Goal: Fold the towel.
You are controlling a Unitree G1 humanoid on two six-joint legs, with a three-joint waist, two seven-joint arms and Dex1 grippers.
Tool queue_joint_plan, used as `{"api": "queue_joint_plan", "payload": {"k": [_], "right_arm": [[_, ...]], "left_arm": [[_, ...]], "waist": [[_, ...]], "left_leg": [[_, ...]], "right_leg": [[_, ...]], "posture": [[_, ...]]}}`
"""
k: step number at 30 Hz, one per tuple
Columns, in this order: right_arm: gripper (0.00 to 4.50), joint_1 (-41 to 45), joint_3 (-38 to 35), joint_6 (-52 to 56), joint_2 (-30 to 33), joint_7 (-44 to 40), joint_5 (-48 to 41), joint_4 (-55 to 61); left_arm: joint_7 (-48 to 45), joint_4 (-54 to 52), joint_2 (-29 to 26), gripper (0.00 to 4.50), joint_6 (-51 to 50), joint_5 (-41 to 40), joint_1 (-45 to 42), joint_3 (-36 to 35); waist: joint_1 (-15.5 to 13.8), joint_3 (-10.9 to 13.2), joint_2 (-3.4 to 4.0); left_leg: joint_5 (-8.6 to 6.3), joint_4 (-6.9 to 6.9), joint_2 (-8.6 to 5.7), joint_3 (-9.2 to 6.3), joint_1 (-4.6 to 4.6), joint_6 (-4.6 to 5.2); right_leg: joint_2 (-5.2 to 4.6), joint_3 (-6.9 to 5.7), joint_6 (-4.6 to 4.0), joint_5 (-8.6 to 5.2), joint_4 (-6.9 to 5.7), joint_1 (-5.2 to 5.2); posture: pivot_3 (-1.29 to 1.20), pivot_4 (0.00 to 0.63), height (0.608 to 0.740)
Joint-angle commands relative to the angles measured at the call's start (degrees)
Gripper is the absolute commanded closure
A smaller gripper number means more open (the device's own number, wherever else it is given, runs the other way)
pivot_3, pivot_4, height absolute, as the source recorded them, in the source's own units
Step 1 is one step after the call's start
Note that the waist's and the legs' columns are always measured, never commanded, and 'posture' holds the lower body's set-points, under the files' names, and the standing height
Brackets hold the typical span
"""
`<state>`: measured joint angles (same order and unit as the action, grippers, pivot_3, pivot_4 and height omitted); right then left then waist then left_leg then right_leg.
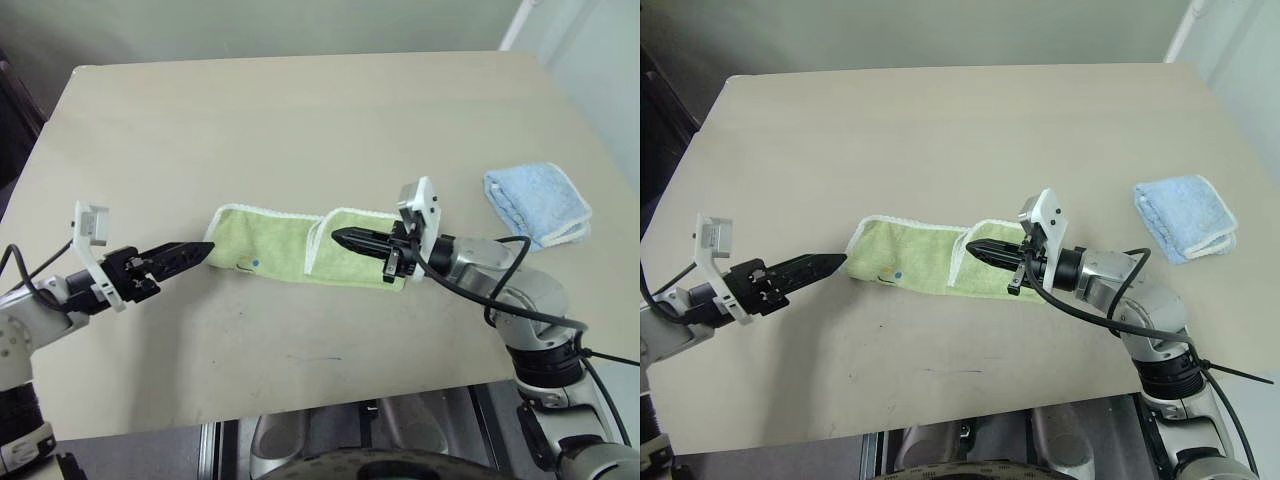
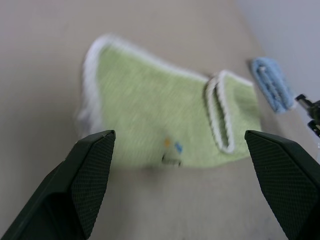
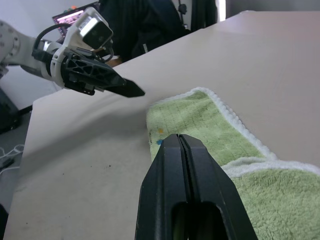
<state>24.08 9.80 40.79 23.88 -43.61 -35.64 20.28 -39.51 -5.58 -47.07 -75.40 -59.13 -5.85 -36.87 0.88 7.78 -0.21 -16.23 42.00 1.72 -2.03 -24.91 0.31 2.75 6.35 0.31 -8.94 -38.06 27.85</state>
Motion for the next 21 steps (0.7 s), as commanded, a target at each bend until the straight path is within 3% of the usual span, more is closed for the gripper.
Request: {"api": "queue_joint_plan", "payload": {"k": [1,11,21], "right_arm": [[4.50,2.2,0.4,-2.5,1.7,-3.5,1.4,0.0],[4.50,3.3,1.8,-6.0,6.3,-8.9,4.6,1.0],[4.50,1.5,0.0,-5.0,7.5,-8.3,3.6,3.3]], "left_arm": [[7.2,2.5,1.7,0.01,-7.2,-3.4,-2.1,-4.5],[21.1,10.3,12.7,0.01,-14.3,-2.5,-11.5,-8.3],[24.0,14.6,15.3,0.01,-13.2,-0.4,-15.6,-8.6]], "waist": [[0.0,0.0,0.00],[-0.5,0.0,-0.07],[-1.0,0.0,-0.09]], "left_leg": [[-0.01,0.00,0.00,0.00,-0.01,-0.03],[0.14,0.00,-0.01,-0.04,0.05,-0.30],[0.13,-0.03,-0.07,-0.12,0.94,-0.27]], "right_leg": [[0.00,0.01,-0.01,0.00,0.00,-0.01],[0.01,-0.03,-0.06,0.00,-0.06,-0.22],[0.02,-0.02,-0.04,-0.03,-0.06,-0.87]], "posture": [[0.00,0.150,0.703],[0.00,0.150,0.703],[0.00,0.150,0.703]]}}
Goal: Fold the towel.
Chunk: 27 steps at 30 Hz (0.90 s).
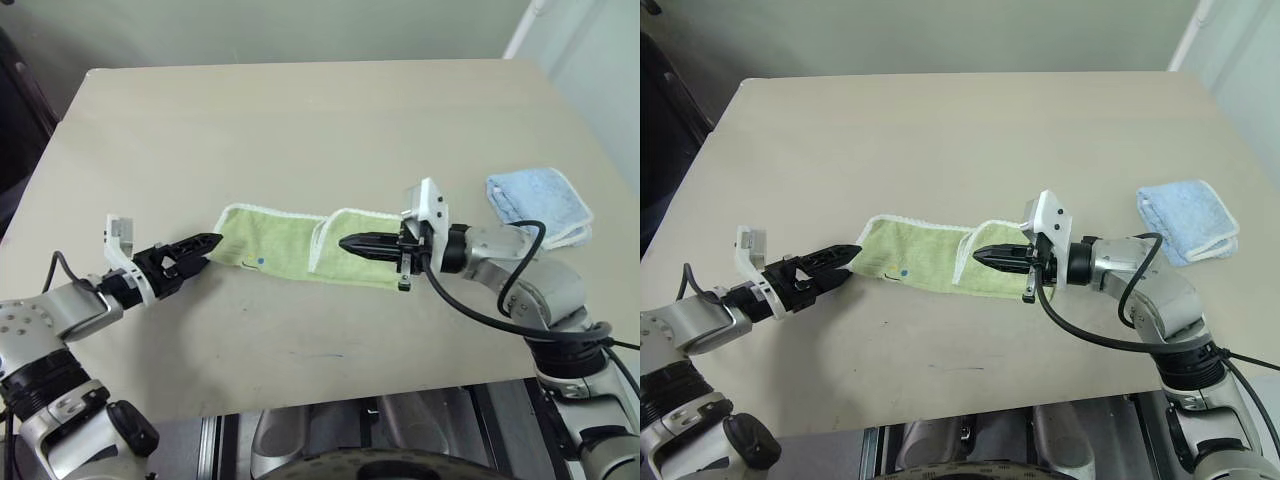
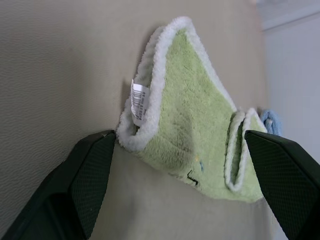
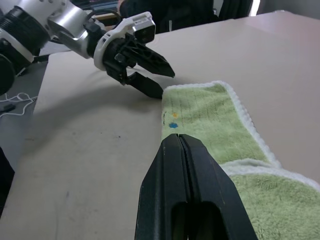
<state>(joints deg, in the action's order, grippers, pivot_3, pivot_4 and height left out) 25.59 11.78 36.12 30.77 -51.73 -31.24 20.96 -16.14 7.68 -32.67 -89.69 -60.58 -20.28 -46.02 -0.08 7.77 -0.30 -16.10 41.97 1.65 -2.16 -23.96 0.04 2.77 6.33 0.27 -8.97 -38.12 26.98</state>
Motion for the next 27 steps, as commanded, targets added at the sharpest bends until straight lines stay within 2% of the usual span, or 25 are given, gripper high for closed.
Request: {"api": "queue_joint_plan", "payload": {"k": [1,2,9,17,20,27], "right_arm": [[4.11,-0.2,-2.1,-0.3,0.8,-0.3,-1.0,2.8],[3.94,-0.3,-2.1,-0.4,0.9,-0.4,-1.1,3.0],[1.61,-0.3,-2.4,-0.4,0.9,0.6,-0.4,3.3],[1.61,-0.6,-2.6,-0.7,0.9,1.6,0.4,3.3],[1.57,-0.7,-2.5,-0.9,0.7,2.1,0.9,3.0],[1.57,-1.4,-2.6,-0.8,0.8,2.6,1.4,3.5]], "left_arm": [[0.8,1.6,1.2,0.00,1.3,1.1,-1.5,0.5],[1.0,1.8,1.4,0.00,1.5,1.3,-1.8,0.5],[1.3,1.8,2.2,0.00,1.3,2.0,-2.3,0.7],[1.9,3.2,2.1,0.00,1.4,3.4,-3.5,1.1],[1.7,3.7,2.3,0.59,2.1,4.2,-4.2,2.2],[0.0,4.2,2.0,3.15,3.3,5.0,-4.7,3.6]], "waist": [[-0.1,0.0,0.00],[-0.2,0.0,0.01],[-0.3,0.0,0.00],[-0.3,0.0,0.01],[-0.3,0.0,0.01],[-0.3,0.1,-0.09]], "left_leg": [[0.00,0.00,-0.01,-0.01,0.00,0.00],[0.00,0.00,-0.02,-0.02,0.00,-0.01],[0.02,0.00,-0.03,-0.05,0.00,-0.02],[0.02,0.00,-0.03,-0.07,0.00,-0.02],[0.02,0.00,-0.03,-0.08,-0.01,-0.02],[-0.05,-0.01,-0.03,-0.08,-0.17,-0.12]], "right_leg": [[0.00,0.00,0.00,0.00,0.00,0.00],[0.00,0.00,0.00,0.00,0.00,0.00],[0.01,0.00,0.08,-0.05,0.00,-0.04],[0.02,-0.01,0.25,-0.15,0.00,-0.06],[0.02,-0.01,0.26,-0.16,0.00,-0.07],[0.03,0.00,0.14,-0.08,0.00,-0.08]], "posture": [[0.00,0.150,0.703],[0.00,0.150,0.703],[0.00,0.150,0.703],[0.00,0.150,0.703],[0.00,0.150,0.703],[0.00,0.150,0.703]]}}
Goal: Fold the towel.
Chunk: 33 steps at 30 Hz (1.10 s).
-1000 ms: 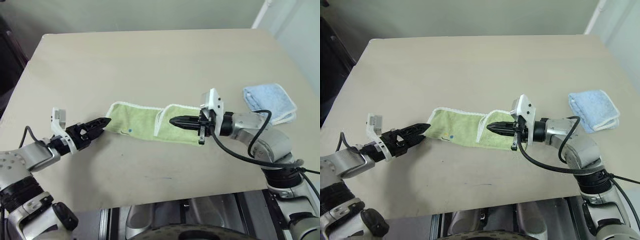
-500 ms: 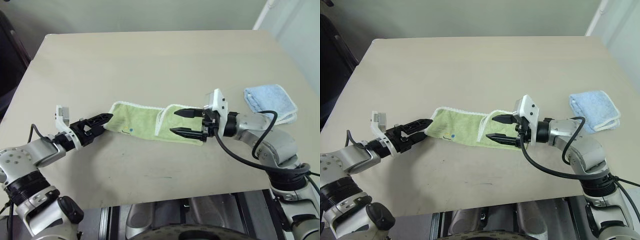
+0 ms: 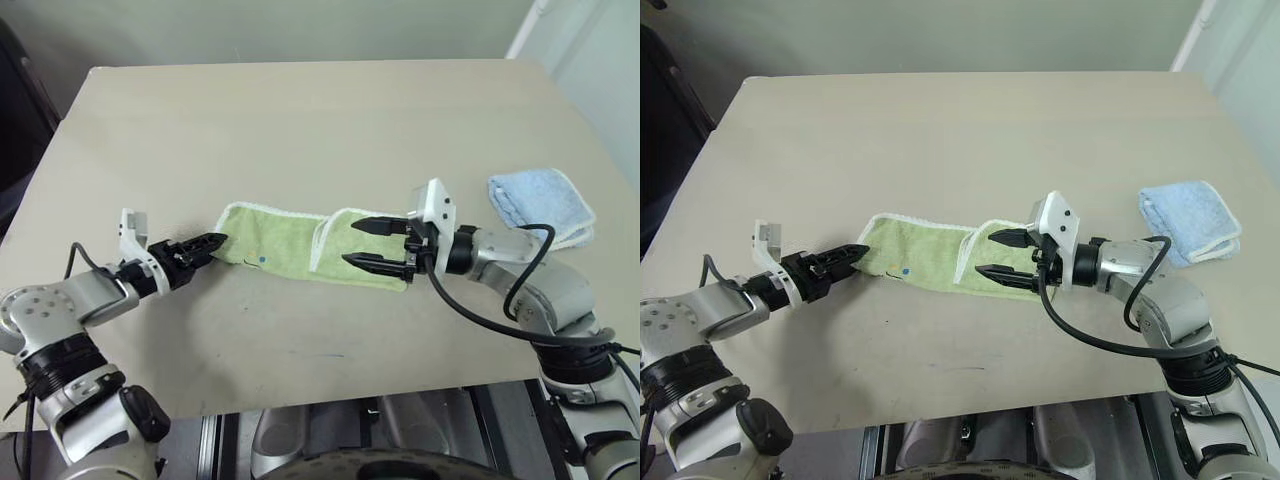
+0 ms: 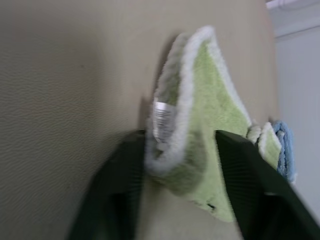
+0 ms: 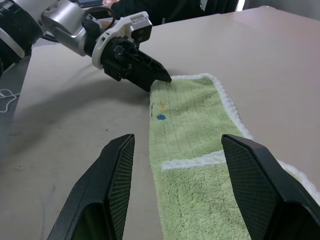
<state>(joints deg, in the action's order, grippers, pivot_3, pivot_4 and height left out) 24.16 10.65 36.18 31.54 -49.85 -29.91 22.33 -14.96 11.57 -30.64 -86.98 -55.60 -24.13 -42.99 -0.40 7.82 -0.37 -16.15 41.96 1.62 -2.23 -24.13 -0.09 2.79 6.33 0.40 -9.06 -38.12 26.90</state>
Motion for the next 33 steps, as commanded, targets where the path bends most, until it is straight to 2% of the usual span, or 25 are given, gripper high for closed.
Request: {"api": "queue_joint_plan", "payload": {"k": [1,3,4,12,18,23,30,33], "right_arm": [[1.57,-0.1,-1.4,-0.9,0.0,0.7,0.1,2.1],[1.57,-0.4,-1.6,-0.9,0.2,0.6,0.1,2.2],[1.57,-0.5,-1.6,-1.0,0.3,0.6,0.2,2.2],[1.57,-1.5,-3.1,-0.6,1.3,0.6,-0.4,2.9],[1.57,-4.0,-8.6,1.9,3.4,1.9,-3.0,6.1],[1.57,-7.5,-13.2,4.0,6.2,3.3,-4.9,9.7],[1.57,-11.3,-17.3,6.3,7.6,6.9,-6.9,14.3],[1.57,-12.7,-19.1,6.9,8.0,8.1,-8.1,15.8]], "left_arm": [[-1.4,0.4,-0.1,3.53,0.7,0.0,-0.9,0.7],[-1.7,0.4,-0.1,4.24,0.9,-0.2,-1.0,1.1],[-1.9,0.4,-0.1,4.45,1.0,-0.2,-1.0,1.2],[-4.4,0.2,-0.7,4.45,1.0,-1.4,-4.0,1.7],[-7.0,0.8,-0.7,4.45,-0.2,-3.1,-10.7,3.8],[-8.8,1.0,0.0,4.45,-2.0,-3.1,-15.1,8.0],[-11.4,-0.5,5.1,4.45,-5.4,-5.8,-21.3,15.0],[-13.6,-0.4,7.7,4.45,-4.7,-4.5,-22.1,20.8]], "waist": [[0.0,0.0,-0.05],[0.0,0.1,-0.11],[0.0,0.1,-0.11],[0.0,0.1,-0.25],[-0.1,0.2,-0.34],[-0.1,0.2,-0.38],[-0.1,0.3,-0.45],[-0.2,0.3,-0.45]], "left_leg": [[-0.02,-0.01,0.00,0.00,-0.01,-0.03],[-0.05,-0.04,0.01,-0.01,-0.01,-0.09],[-0.07,-0.05,0.01,-0.02,-0.01,-0.11],[-0.09,-0.11,0.01,-0.03,-0.01,-0.14],[-0.09,-0.10,0.01,-0.03,-0.01,-0.14],[-0.07,-0.09,0.01,0.02,0.00,-0.18],[-0.02,-0.06,0.01,0.03,0.00,-0.21],[-0.01,-0.04,0.01,0.04,0.02,-0.19]], "right_leg": [[0.01,0.00,-0.11,0.06,0.00,0.02],[0.04,0.01,-0.15,0.02,0.00,0.05],[0.05,0.01,-0.17,-0.01,0.00,0.06],[0.07,0.01,-0.19,-0.09,0.01,0.06],[0.07,0.01,-0.19,-0.08,0.01,0.05],[0.07,0.06,-0.15,-0.11,0.04,0.00],[0.07,0.04,-0.06,-0.15,0.05,-0.03],[0.07,0.04,0.15,-0.27,0.05,-0.07]], "posture": [[0.00,0.150,0.703],[0.00,0.150,0.703],[0.00,0.150,0.703],[0.00,0.150,0.703],[0.00,0.150,0.703],[0.00,0.150,0.703],[0.00,0.150,0.703],[0.00,0.150,0.703]]}}
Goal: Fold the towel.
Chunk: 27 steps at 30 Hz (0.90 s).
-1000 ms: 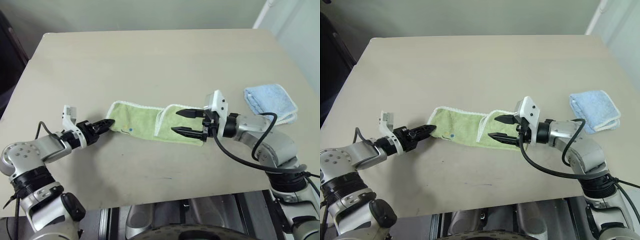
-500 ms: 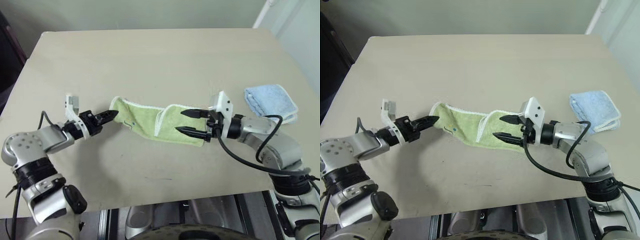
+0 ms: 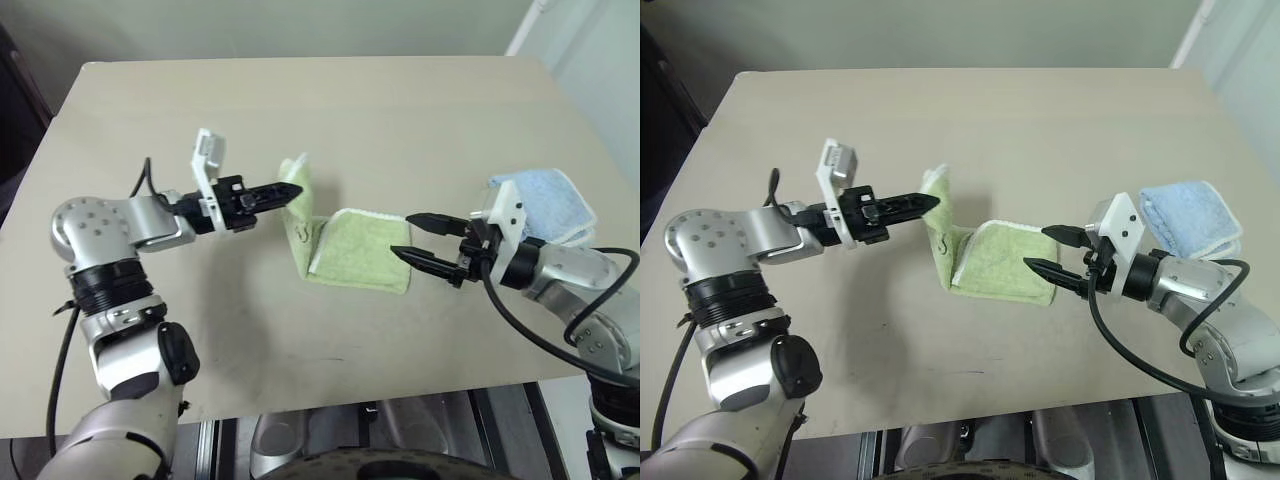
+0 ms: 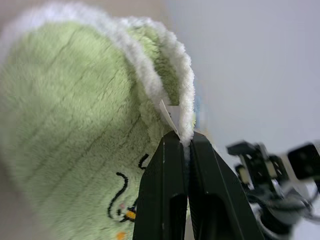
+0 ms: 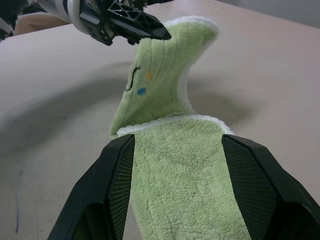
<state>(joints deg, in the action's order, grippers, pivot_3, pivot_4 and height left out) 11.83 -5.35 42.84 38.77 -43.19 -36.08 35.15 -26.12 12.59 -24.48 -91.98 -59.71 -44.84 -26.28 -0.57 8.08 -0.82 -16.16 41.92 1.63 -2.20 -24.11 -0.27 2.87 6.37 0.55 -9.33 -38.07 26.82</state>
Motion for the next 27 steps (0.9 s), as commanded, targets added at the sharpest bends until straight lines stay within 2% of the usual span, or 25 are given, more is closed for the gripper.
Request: {"api": "queue_joint_plan", "payload": {"k": [1,4,8,15,24,27], "right_arm": [[1.57,-0.8,-3.6,0.4,1.0,1.9,-2.0,3.5],[1.57,-2.1,-4.8,1.0,1.6,3.1,-2.4,4.7],[1.57,-4.5,-7.3,1.5,2.4,4.4,-3.0,6.2],[1.57,-6.1,-7.6,2.1,2.3,7.3,-3.8,8.2],[1.57,-7.0,-7.7,2.0,3.2,8.8,-3.8,8.7],[1.57,-6.9,-7.7,1.8,3.5,8.9,-3.5,8.4]], "left_arm": [[-3.1,-1.0,2.4,4.45,0.9,0.4,-1.7,6.1],[-6.2,-0.6,3.8,4.45,1.9,1.2,-2.1,11.0],[-15.4,-0.8,2.6,4.45,9.0,5.8,-0.2,22.3],[-24.4,3.6,4.5,4.45,18.5,13.6,-1.9,33.7],[-28.9,5.5,8.1,4.45,24.5,19.0,-1.8,37.9],[-30.1,5.3,8.5,3.76,25.7,19.3,-1.1,37.3]], "waist": [[0.0,0.0,0.00],[-0.2,0.0,-0.02],[-0.5,0.0,-0.04],[-0.6,0.0,-0.04],[-0.7,0.0,-0.03],[-0.7,0.0,-0.03]], "left_leg": [[0.01,0.04,0.00,0.00,0.01,0.01],[0.02,0.09,0.00,0.01,0.01,0.04],[0.01,0.11,0.00,0.01,0.02,0.07],[-0.08,0.15,0.00,0.02,0.02,0.23],[-0.08,0.17,-0.01,0.04,0.01,0.35],[-0.09,0.17,-0.01,0.06,0.01,0.36]], "right_leg": [[0.00,0.00,0.15,-0.08,0.00,-0.03],[-0.01,0.00,0.42,-0.21,0.00,-0.07],[-0.01,0.00,0.53,-0.25,0.00,-0.08],[-0.01,0.01,0.72,-0.15,0.00,-0.12],[-0.04,0.01,0.84,-0.14,0.10,-0.20],[-0.04,0.02,0.88,-0.14,0.12,-0.20]], "posture": [[0.00,0.150,0.703],[0.00,0.150,0.703],[0.00,0.150,0.703],[0.00,0.150,0.703],[0.00,0.150,0.703],[0.00,0.150,0.703]]}}
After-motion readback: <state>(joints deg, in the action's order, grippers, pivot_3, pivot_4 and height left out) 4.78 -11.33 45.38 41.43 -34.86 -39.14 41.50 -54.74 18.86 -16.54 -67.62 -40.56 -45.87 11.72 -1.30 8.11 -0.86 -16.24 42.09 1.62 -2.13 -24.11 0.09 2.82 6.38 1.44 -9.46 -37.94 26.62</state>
